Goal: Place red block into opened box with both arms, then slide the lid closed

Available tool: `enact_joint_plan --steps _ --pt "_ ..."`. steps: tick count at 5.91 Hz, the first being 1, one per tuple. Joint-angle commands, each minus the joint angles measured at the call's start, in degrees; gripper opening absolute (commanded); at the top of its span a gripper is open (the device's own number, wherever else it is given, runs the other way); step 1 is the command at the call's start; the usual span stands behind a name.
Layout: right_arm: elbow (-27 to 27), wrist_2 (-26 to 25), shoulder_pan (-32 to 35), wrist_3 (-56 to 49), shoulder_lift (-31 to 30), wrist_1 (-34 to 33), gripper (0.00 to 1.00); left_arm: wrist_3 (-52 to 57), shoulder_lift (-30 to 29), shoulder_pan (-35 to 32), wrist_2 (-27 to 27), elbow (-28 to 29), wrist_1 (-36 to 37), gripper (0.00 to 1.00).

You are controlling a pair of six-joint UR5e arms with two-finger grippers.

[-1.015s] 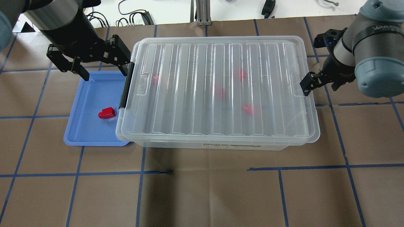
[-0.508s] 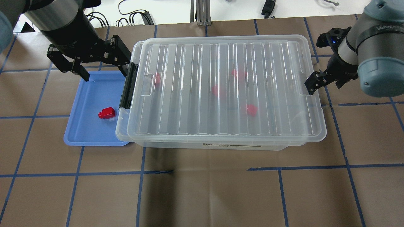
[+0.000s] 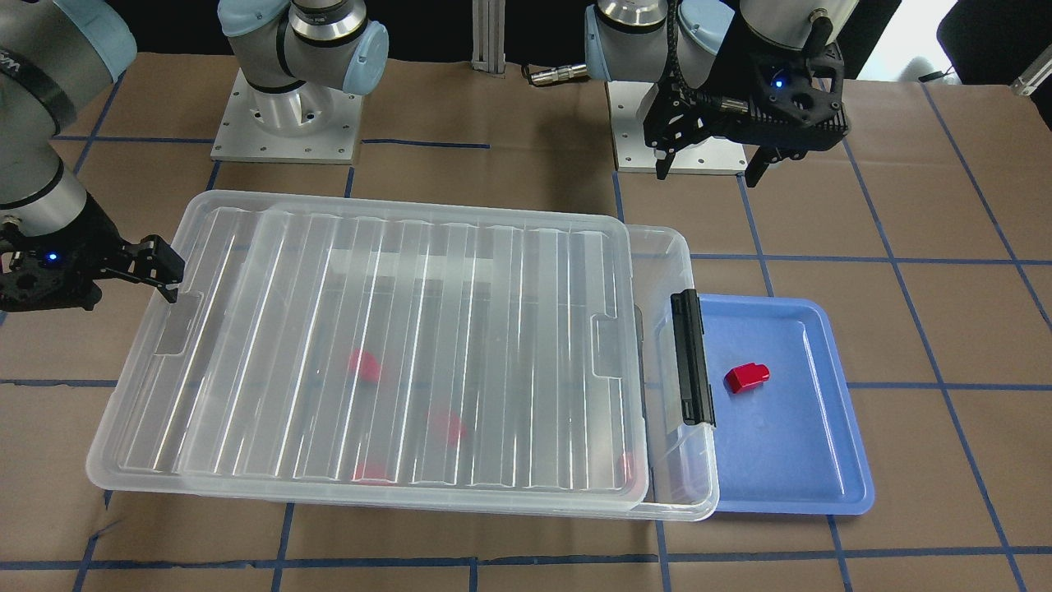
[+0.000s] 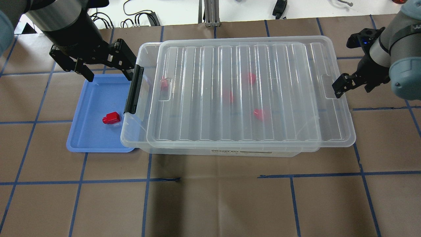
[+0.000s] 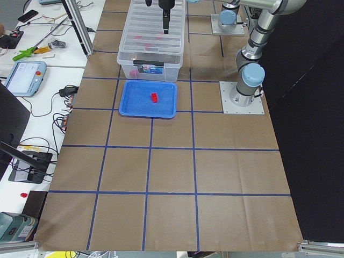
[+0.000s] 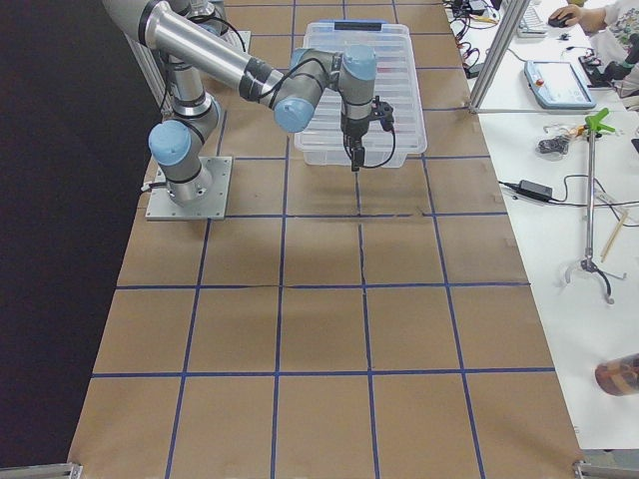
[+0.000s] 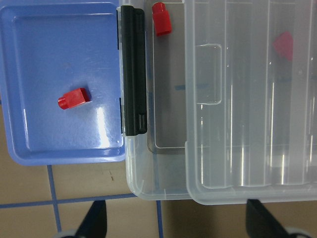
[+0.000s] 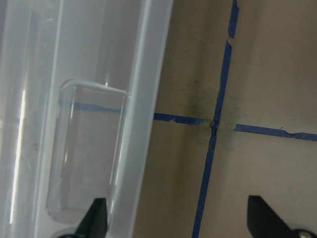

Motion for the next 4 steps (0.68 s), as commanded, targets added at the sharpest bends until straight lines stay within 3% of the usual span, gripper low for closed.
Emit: enact_joint_plan --steps 1,4 --pt "-0.03 0.00 -3.58 -3.31 0.00 0.00 1.00 14.96 -0.01 3.32 -0.16 -1.03 0.29 0.98" --pt "-0.11 0.00 -9.38 -9.10 0.00 0.00 1.00 42.73 -0.62 8.59 0.11 -1.30 -0.59 0.98"
